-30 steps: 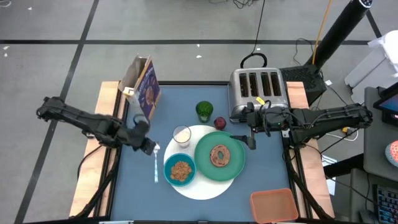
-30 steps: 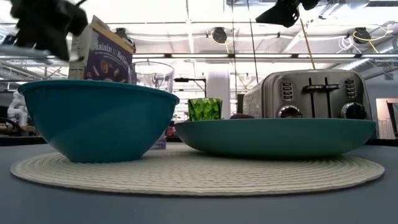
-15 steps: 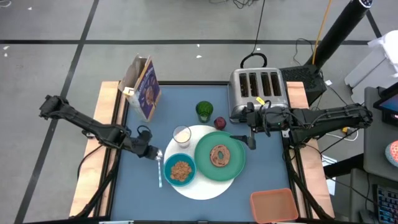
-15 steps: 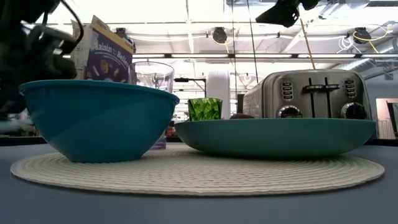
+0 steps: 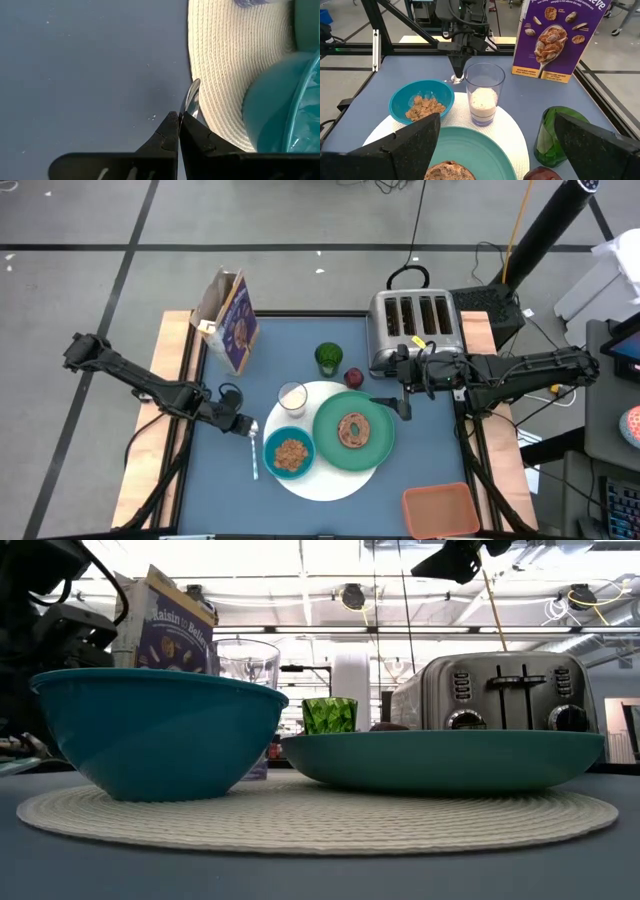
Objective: Arrange a breakfast setting
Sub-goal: Put the green spoon into the blue table mat, then return to home position
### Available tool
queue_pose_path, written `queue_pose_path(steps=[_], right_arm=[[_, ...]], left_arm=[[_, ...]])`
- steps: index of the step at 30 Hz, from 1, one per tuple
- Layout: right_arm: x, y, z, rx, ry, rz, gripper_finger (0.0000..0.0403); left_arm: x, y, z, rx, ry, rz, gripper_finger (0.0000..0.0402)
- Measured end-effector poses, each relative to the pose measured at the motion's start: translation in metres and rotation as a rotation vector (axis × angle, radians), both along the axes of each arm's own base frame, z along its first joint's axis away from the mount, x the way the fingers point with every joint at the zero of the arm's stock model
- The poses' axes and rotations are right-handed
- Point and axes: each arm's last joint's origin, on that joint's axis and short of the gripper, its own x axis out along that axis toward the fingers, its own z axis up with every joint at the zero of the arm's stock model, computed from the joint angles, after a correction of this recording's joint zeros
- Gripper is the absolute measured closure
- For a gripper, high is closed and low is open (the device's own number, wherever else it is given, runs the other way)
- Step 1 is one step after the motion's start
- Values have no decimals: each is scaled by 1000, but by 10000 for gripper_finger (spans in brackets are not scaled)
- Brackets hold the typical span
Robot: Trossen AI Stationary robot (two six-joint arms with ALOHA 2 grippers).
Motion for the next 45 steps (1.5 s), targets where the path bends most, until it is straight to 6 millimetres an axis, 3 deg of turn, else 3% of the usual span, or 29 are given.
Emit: queue_pose_path(steps=[8, 28, 38, 45], right_arm=[[0, 0, 0, 0, 0, 0, 23], [0, 0, 0, 0, 0, 0, 23], [0, 0, 0, 0, 0, 0, 23], [0, 0, 0, 3, 0, -1, 23]], left_arm=[[-1, 1, -1, 7, 15, 15, 374], [-6, 3, -4, 3, 80, 61, 366], [-6, 3, -4, 3, 81, 62, 281], [-6, 1, -3, -57, 87, 46, 268]])
